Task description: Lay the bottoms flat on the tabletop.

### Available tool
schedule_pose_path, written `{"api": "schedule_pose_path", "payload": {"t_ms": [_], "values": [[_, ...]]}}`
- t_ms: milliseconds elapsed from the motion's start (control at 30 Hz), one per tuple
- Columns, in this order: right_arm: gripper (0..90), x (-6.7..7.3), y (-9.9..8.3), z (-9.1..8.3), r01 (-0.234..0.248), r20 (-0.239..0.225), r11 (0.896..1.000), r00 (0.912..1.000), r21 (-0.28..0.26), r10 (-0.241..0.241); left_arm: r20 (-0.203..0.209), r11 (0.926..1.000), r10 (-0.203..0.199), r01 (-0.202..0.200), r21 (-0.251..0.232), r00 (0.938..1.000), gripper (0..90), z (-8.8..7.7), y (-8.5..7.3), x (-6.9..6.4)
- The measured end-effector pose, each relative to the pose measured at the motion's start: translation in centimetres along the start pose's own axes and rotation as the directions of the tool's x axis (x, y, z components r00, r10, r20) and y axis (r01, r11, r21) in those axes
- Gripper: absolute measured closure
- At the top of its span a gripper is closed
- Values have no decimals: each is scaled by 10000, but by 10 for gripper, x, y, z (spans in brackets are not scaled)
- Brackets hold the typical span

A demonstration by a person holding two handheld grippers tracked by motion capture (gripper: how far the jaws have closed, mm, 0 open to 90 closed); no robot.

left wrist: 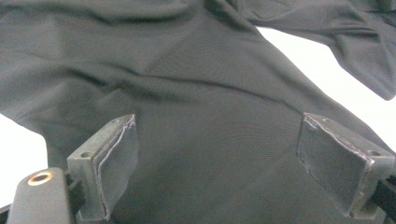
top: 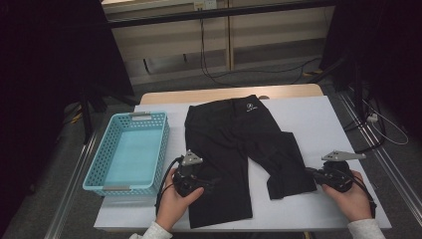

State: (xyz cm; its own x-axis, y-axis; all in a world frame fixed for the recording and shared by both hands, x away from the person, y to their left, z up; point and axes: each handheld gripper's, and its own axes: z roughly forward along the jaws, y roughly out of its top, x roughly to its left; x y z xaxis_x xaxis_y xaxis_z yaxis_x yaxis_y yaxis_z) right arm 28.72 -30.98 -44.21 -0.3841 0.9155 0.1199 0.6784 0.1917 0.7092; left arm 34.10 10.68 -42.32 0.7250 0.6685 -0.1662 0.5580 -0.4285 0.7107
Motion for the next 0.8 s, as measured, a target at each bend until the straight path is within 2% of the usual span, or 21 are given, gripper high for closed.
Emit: {"api": "schedule_pose_path", "payload": {"t_ms": [167, 267, 433, 533, 667, 800], "values": [[900, 5, -5, -8, -49, -306, 10000, 9995, -52, 47, 231, 9999, 126, -126, 28, 9997, 133, 8, 6, -4], [900, 10, -7, -12, 121, -214, 9998, 9997, -187, -125, 396, 9996, 252, -255, 83, 9989, 133, 13, 10, -7], [900, 10, -17, -18, 188, -169, 9998, 9997, 83, -186, 639, 9988, 482, -485, 34, 9968, 133, 20, 17, -14], [899, 10, -22, -25, 100, -197, 9999, 9998, 10, -100, 701, 9987, 509, -512, 21, 9962, 133, 23, 20, -16], [898, 8, -27, -31, 59, -17, 10000, 10000, -48, -59, 916, 9973, 719, -729, 75, 9932, 133, 31, 24, -22], [891, 8, -30, -30, -142, -208, 9999, 9997, -3, 142, 1041, 9970, 748, -762, 95, 9917, 133, 34, 26, -24]]}}
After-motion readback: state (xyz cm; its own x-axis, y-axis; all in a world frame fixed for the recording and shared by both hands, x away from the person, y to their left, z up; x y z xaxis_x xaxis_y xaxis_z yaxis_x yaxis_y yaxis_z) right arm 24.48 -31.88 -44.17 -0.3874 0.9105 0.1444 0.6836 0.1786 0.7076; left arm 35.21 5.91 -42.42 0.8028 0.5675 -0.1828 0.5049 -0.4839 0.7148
